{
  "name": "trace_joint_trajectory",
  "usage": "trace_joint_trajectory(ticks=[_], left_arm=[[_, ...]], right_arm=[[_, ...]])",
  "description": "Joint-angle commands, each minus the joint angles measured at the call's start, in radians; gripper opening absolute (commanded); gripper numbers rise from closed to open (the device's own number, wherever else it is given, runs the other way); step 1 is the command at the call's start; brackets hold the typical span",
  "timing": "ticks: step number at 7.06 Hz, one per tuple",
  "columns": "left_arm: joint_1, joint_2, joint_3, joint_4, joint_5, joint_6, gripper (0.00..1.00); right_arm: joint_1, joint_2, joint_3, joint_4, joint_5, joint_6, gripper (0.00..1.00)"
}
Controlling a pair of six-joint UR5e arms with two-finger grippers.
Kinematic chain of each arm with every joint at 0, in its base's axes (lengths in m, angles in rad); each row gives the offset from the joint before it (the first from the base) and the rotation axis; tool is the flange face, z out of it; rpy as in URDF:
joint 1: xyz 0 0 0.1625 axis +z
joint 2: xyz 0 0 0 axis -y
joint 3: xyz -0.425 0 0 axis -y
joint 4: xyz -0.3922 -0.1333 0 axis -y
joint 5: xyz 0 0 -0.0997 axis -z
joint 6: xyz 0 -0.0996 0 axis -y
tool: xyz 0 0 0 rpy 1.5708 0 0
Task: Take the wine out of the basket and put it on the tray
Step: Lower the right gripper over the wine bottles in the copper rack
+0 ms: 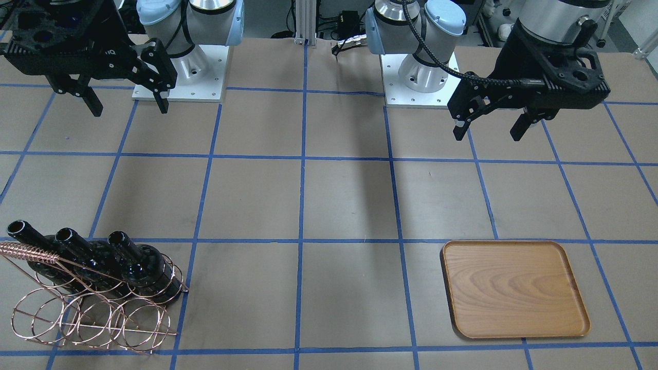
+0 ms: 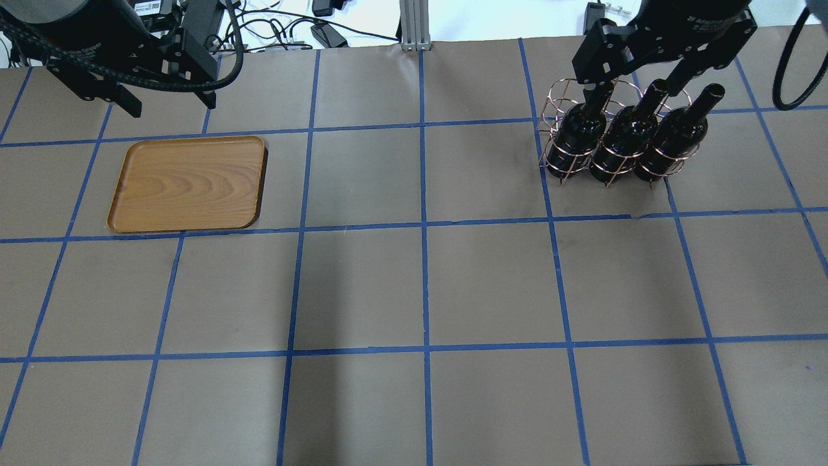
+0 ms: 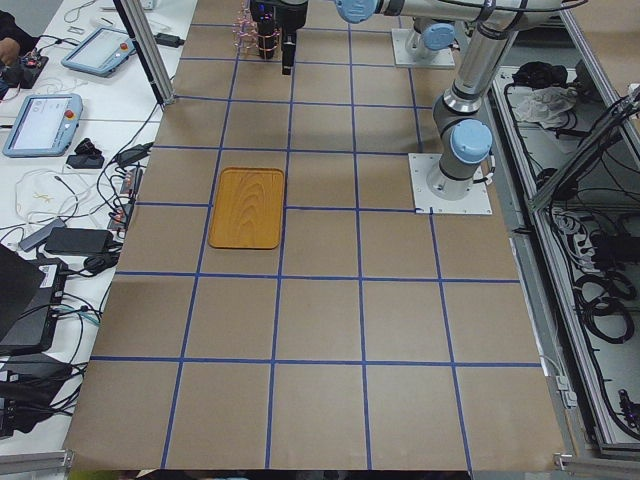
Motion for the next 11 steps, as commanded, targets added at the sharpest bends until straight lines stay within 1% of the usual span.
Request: trace_joint_trajectory(ticks=[1,4,6,7,8,9,10,11], left_arm=[[0.001,0.000,0.000,0.000,0.000,0.004,1.00],[0.002,0.000,0.000,0.000,0.002,0.004,1.00],[0.000,0.002,-0.001,0.000,0.002,0.005,1.00],[0.000,0.000,0.000,0.000,0.002,0.005,1.00],[0.000,0.002,-0.001,0.000,0.002,0.005,1.00],[0.000,0.002,-0.002,-0.002,0.002,0.005,1.00],[0.000,0.002,-0.002,0.000,0.002,0.007,1.00],[0.001,0.002,-0.002,0.000,0.002,0.007,1.00]], right_arm=[[0.000,0.008,0.011,-0.012,0.016,-0.002,1.00],[-0.008,0.030,0.011,-0.014,0.053,0.002,1.00],[-0.027,0.042,0.011,-0.011,0.035,0.002,1.00],[-0.065,0.068,0.012,-0.020,0.017,0.000,1.00],[-0.131,0.120,0.012,-0.017,0.010,-0.018,1.00],[-0.190,0.143,0.012,-0.020,0.009,-0.020,1.00],[-0.196,0.194,0.012,-0.044,-0.022,-0.031,1.00],[-0.198,0.217,0.022,-0.146,-0.033,-0.082,1.00]])
